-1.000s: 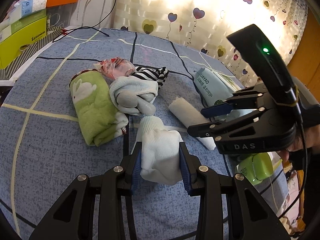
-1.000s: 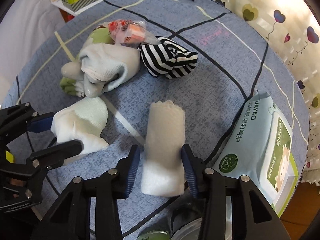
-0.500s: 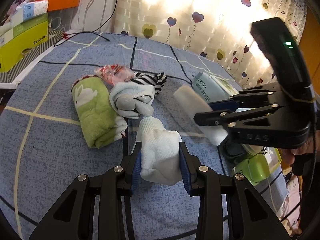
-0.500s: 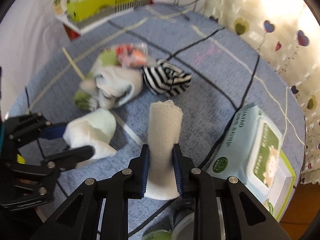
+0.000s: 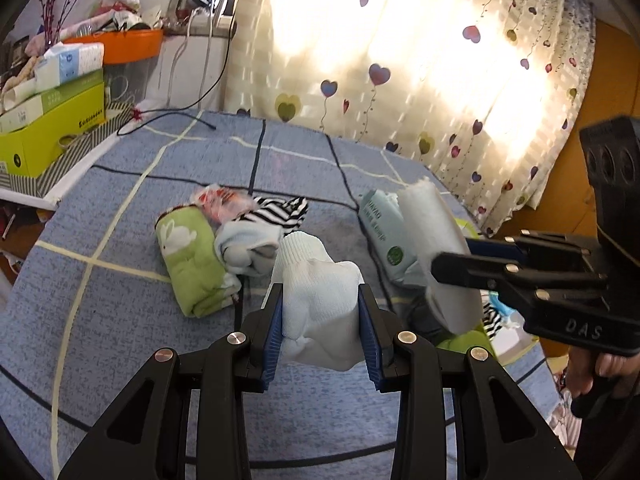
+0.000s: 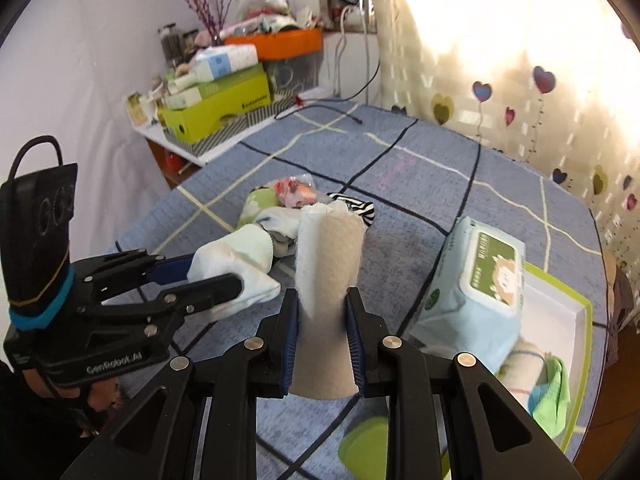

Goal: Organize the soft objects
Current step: 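Lift the white sock and white rolled cloth and carry both over the tray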

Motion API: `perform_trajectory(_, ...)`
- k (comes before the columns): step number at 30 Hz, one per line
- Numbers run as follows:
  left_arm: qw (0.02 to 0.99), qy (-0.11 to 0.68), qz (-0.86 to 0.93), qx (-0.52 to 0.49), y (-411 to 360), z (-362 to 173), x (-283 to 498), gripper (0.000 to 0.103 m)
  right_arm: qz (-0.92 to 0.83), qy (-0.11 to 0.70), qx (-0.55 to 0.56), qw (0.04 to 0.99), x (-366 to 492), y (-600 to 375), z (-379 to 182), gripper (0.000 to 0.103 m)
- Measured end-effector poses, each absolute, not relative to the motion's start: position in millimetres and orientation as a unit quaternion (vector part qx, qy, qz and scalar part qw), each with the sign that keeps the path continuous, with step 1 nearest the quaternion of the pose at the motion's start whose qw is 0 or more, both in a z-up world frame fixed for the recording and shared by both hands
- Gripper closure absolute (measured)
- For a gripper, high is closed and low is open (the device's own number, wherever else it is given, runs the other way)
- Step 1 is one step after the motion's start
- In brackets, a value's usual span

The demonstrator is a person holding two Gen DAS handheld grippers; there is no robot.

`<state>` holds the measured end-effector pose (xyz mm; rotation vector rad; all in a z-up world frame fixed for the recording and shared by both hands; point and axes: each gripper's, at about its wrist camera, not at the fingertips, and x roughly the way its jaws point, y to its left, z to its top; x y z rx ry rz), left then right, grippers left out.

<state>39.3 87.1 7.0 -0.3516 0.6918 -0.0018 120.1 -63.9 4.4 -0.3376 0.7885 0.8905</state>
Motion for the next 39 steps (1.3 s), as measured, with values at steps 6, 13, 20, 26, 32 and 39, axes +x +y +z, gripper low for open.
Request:
perform_trajectory(6, 0.93, 0.331, -0.01, -0.16, 68.9, 20.4, 36.3, 0.067, 0.418, 0.352, -0.131, 0.828, 103.1, -91.8, 14.7, 0.081)
perform_trajectory(13, 0.935, 0.324, -0.023, -0.144, 44.7, 34.5, 33.9, 0.067, 0.411, 0.337, -0.104, 0.841, 91.4, -125.3, 22.3, 0.081)
perform_trajectory(20, 0.936, 0.325, -0.034, -0.131, 22.0, 41.7, 37.2, 0.067, 0.401, 0.331, -0.086, 0.85, 88.4, -154.0, 23.6, 0.081)
perform_trajectory(26, 0.937, 0.323, -0.046, -0.123, 4.3, 49.3, 40.6, 0.067, 0.392, 0.33, -0.073, 0.856, 88.9, -174.2, 24.7, 0.081)
perform_trajectory(32, 0.938, 0.322, -0.054, -0.117, -9.8, 54.7, 43.5, 0.067, 0.387, 0.324, -0.065, 0.861, 88.3, -189.8, 27.4, 0.081)
perform_trajectory(39, 0.938, 0.323, -0.069, -0.105, -29.1, 59.0, 46.1, 0.067, 0.374, 0.322, -0.049, 0.868, 88.6, -212.0, 25.6, 0.081)
